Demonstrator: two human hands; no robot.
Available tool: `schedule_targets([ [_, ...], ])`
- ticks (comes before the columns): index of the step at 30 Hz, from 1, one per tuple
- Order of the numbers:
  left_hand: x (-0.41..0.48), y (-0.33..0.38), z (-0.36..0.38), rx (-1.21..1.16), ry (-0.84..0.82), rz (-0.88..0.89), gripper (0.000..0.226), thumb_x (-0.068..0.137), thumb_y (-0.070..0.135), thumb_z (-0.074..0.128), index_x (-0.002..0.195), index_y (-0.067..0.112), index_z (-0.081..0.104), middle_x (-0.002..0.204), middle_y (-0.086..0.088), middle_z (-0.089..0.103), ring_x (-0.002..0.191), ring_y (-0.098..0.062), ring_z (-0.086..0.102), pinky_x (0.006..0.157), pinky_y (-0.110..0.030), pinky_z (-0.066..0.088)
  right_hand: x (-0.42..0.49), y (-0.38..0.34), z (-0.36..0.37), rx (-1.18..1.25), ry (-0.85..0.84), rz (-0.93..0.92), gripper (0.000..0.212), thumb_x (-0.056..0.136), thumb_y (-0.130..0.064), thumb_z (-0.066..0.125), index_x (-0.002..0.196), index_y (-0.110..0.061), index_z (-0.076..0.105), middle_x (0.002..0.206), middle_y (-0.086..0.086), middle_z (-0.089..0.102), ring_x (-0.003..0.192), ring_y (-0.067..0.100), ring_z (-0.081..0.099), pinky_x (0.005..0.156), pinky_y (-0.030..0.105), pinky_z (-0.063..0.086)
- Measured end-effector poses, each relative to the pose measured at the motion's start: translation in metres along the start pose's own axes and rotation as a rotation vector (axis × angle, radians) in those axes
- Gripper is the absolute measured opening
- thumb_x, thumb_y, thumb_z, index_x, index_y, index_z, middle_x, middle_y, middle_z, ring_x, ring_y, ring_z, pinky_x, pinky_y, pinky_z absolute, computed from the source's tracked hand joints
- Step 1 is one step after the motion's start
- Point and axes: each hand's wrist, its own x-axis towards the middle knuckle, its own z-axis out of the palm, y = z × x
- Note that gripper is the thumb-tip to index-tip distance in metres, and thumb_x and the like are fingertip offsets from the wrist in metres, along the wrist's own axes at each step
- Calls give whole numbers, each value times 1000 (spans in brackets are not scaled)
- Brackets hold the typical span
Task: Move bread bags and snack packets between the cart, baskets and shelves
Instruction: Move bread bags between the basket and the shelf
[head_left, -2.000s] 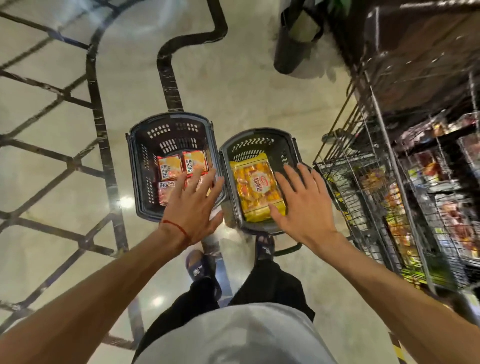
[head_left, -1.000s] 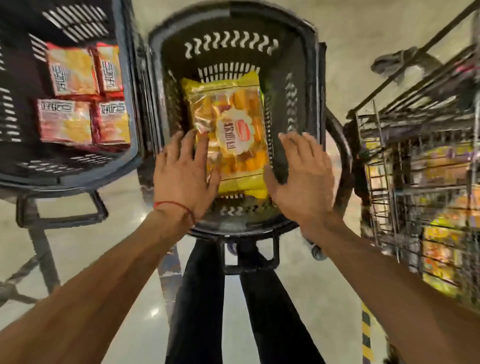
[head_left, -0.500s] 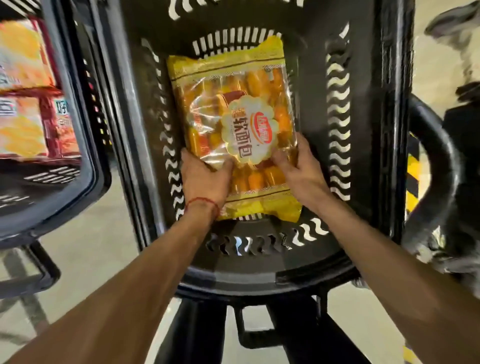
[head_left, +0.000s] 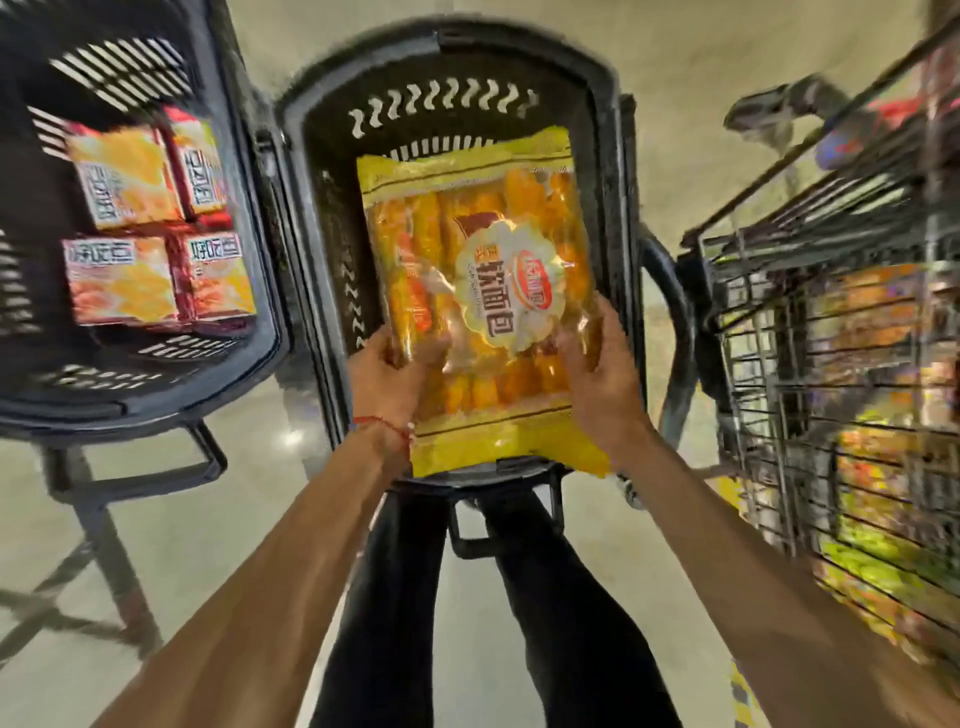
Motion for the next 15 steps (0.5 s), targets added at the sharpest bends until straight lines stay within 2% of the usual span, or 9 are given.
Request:
schedule_targets([
  [2, -35, 21, -12, -14, -16, 22, 21, 80, 23, 88, 91, 19, 71, 68, 15, 66, 59, 5, 60, 62, -20, 52, -32, -28, -17, 22, 26, 26, 50, 106, -41, 52, 154, -29, 41, 139, -1, 62, 129, 16, 59, 110, 39, 50],
  [4, -72, 46, -27, -31, -50, 40, 26, 66, 37, 92, 83, 28, 74, 66, 16, 67, 66, -2, 62, 65, -25, 55, -66, -55, -36, 58, 35, 12, 45, 110, -27, 51, 153, -18, 41, 132, 8, 65, 121, 26, 63, 105, 30, 52],
  [5, -90, 57, -34, -17, -63, 53, 35, 59, 47, 89, 86, 29, 76, 68, 15, 69, 69, -7, 64, 67, -30, 56, -84, -69, -45, 86, 45, 0, 41, 111, -19, 51, 150, -16, 42, 126, 9, 67, 117, 28, 64, 103, 30, 54],
  [7, -120, 72, -48, -28, -92, 84, 51, 52, 53, 89, 93, 24, 75, 75, 6, 71, 75, -20, 68, 69, -38, 57, -119, -95, -61, 129, 68, 13, 37, 111, -16, 51, 147, -20, 43, 117, -10, 72, 113, 17, 67, 101, 42, 56],
  [9, -159, 98, -59, -61, -125, 105, 29, 63, 34, 92, 85, 27, 73, 80, 2, 73, 85, -27, 67, 76, -48, 57, -152, -115, -76, 173, 67, 7, 32, 111, -23, 51, 143, -26, 46, 116, -14, 74, 114, 12, 69, 97, 47, 58],
  [10, -173, 104, -63, -74, -145, 92, 28, 71, 20, 90, 87, 26, 68, 83, 1, 72, 86, -27, 65, 79, -49, 54, -166, -121, -84, 189, 71, 9, 34, 111, -26, 52, 144, -25, 47, 123, -11, 72, 115, 12, 68, 97, 45, 58],
  [12, -203, 117, -71, -56, -154, 83, 43, 82, 7, 84, 101, 21, 48, 94, -1, 64, 84, -21, 63, 79, -42, 52, -190, -128, -99, 195, 75, 13, 43, 109, -32, 56, 150, -25, 46, 135, -6, 65, 116, 8, 65, 97, 41, 57],
  [15, -241, 128, -81, -42, -180, 89, 65, 81, 10, 83, 120, 18, 32, 104, -1, 61, 91, -18, 64, 80, -35, 52, -221, -137, -122, 196, 59, -7, 54, 106, -40, 60, 155, -26, 43, 146, -6, 59, 135, 11, 57, 112, 48, 50],
])
